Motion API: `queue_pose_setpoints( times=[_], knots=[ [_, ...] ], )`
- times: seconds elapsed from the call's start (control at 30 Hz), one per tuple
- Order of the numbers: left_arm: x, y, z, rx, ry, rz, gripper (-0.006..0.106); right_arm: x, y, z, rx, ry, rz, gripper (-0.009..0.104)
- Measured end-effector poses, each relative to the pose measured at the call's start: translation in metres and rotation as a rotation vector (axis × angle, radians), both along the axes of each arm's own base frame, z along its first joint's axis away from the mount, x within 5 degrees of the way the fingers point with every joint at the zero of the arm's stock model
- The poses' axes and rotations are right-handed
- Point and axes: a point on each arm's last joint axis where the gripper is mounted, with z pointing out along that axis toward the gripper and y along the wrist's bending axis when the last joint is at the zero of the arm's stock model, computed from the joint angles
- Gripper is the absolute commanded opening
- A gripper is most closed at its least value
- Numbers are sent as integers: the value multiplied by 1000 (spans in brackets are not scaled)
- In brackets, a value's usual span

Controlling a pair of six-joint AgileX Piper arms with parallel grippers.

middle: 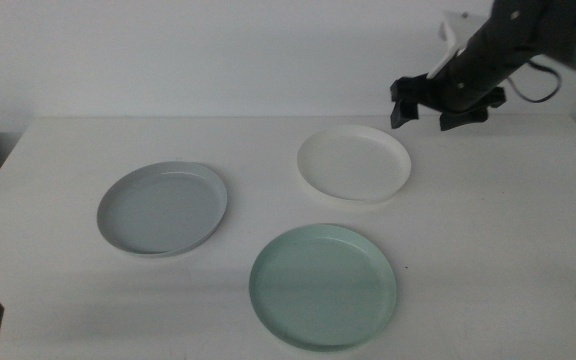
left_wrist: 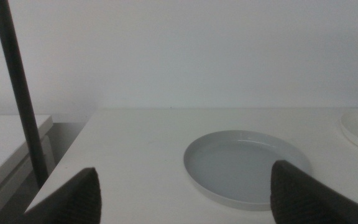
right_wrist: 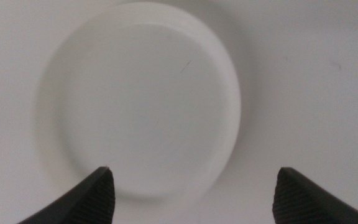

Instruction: Stack the three bowls on top of each other.

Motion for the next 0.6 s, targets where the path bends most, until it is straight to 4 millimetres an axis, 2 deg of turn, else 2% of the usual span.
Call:
queue_pose_setpoints(
  times=[0.17, 0.4, 0.5, 0.6],
  knots=[
    [0, 0, 0, 0, 0, 0, 90, 34, 4, -44, -56, 30, 8, 67],
    [0, 0, 0, 0, 0, 0, 90, 61, 9, -95, -86, 65, 13, 65],
    [0, 0, 0, 0, 0, 0, 90, 66, 10, -109, -88, 77, 14, 59],
    [0, 0, 0, 0, 0, 0, 90, 69, 11, -113, -86, 69, 13, 41]
  ],
)
